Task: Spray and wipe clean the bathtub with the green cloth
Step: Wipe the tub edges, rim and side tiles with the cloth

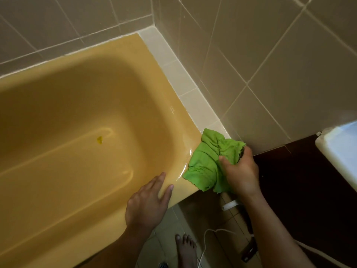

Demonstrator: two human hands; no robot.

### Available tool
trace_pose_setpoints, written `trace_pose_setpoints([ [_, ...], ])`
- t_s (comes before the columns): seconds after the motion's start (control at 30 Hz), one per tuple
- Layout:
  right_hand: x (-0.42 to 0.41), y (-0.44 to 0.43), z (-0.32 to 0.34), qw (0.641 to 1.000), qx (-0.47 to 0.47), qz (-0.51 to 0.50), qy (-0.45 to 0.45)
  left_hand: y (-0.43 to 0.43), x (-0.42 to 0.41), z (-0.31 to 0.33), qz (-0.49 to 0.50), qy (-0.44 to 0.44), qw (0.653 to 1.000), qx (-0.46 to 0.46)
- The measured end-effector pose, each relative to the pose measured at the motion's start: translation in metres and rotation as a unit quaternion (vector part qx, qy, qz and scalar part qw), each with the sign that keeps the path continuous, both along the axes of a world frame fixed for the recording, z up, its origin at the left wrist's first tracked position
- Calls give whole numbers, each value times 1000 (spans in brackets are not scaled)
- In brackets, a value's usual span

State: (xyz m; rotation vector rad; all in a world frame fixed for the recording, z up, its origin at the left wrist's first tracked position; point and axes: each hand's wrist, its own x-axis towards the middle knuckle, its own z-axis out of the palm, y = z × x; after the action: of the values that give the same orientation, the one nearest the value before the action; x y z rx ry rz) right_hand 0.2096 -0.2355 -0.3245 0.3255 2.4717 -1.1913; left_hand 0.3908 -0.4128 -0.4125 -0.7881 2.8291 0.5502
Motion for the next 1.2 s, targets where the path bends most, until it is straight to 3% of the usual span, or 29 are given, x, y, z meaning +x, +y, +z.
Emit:
trace_pose_setpoints([
  [0.23,-25,-14,-10,989,31,96,104,7,-14,2,-10,-19,1000,6],
  [0.4,-1,-14,-23,931,140,194,277,11,-23,3,-14,-20,1000,13],
  [0.5,1,-22,-44,908,212,303,197,13,-25,2,-15,-19,1000,12],
  [0.57,-1,-33,-62,899,251,321,161,14,-27,1,-13,-22,1000,17],
  [0.7,3,-53,-72,874,322,327,162,17,-30,1,-2,-16,999,30],
  [0.83,12,-47,-73,848,309,385,190,19,-33,7,15,-8,999,39],
  [1.07,25,-28,-82,893,310,278,170,18,-33,5,0,-22,999,34],
  [1.2,3,-46,-84,898,326,247,161,17,-38,5,-25,-32,999,34],
])
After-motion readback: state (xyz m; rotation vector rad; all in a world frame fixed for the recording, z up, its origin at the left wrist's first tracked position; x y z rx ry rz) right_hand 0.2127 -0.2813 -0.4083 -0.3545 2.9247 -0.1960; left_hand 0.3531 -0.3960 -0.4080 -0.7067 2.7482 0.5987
